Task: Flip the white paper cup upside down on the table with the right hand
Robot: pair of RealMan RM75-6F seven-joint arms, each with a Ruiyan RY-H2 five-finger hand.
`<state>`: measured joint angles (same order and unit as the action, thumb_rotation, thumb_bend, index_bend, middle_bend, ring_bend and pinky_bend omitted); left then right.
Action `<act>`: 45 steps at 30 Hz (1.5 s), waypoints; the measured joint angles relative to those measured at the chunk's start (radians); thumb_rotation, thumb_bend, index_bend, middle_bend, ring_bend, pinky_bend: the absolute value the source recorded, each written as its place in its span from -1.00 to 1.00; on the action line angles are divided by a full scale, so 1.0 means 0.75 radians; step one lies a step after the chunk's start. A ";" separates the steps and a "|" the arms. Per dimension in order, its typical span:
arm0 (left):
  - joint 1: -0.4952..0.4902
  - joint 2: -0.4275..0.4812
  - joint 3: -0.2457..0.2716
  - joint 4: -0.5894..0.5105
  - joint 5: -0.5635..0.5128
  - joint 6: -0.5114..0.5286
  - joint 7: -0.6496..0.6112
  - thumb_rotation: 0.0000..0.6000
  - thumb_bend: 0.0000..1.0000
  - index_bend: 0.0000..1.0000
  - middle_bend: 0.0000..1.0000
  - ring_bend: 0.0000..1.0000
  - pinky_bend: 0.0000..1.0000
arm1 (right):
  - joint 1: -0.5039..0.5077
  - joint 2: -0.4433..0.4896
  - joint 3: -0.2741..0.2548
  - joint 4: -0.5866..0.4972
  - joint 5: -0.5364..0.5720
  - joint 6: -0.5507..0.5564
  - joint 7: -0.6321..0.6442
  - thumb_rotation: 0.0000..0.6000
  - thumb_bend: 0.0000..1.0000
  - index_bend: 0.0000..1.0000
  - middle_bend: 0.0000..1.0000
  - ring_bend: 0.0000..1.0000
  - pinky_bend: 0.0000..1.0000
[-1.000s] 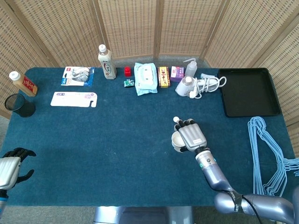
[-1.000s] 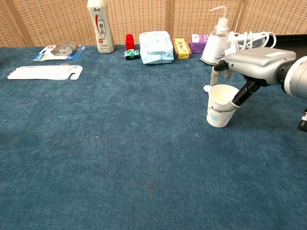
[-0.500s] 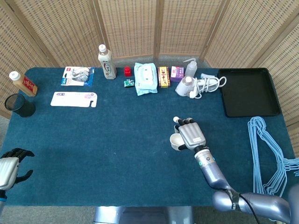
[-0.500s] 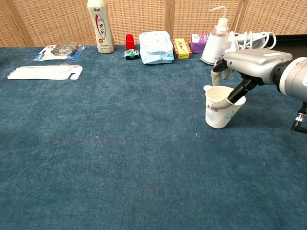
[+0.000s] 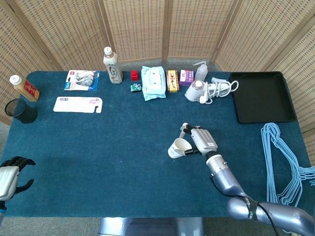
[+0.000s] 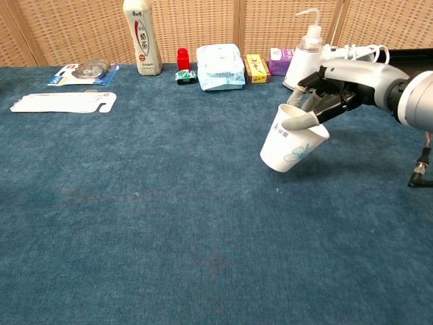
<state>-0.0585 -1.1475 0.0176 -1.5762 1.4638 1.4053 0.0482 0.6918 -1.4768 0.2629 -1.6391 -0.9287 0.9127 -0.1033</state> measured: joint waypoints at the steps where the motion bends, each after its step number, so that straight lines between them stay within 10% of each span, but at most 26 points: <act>1: 0.000 0.001 0.000 -0.001 0.000 0.001 0.001 0.88 -0.54 -0.25 -0.24 -0.51 -0.45 | -0.006 -0.005 0.004 0.014 -0.006 -0.014 0.046 0.37 -0.50 -0.07 -0.50 -0.39 -0.63; 21: 0.006 0.016 0.003 -0.026 0.014 0.018 0.013 0.89 -0.54 -0.25 -0.24 -0.51 -0.45 | -0.104 -0.047 -0.025 0.305 -0.321 -0.141 0.536 0.36 -0.51 -0.59 -0.65 -0.53 -0.76; 45: 0.008 0.015 0.006 -0.010 0.001 0.003 -0.010 0.89 -0.54 -0.25 -0.24 -0.51 -0.45 | -0.004 -0.005 -0.152 0.212 -0.582 -0.016 -0.103 0.36 -0.50 -0.43 -0.60 -0.53 -0.76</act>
<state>-0.0526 -1.1364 0.0224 -1.5836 1.4649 1.4074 0.0405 0.6886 -1.4806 0.1485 -1.4802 -1.3649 0.9009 -0.1808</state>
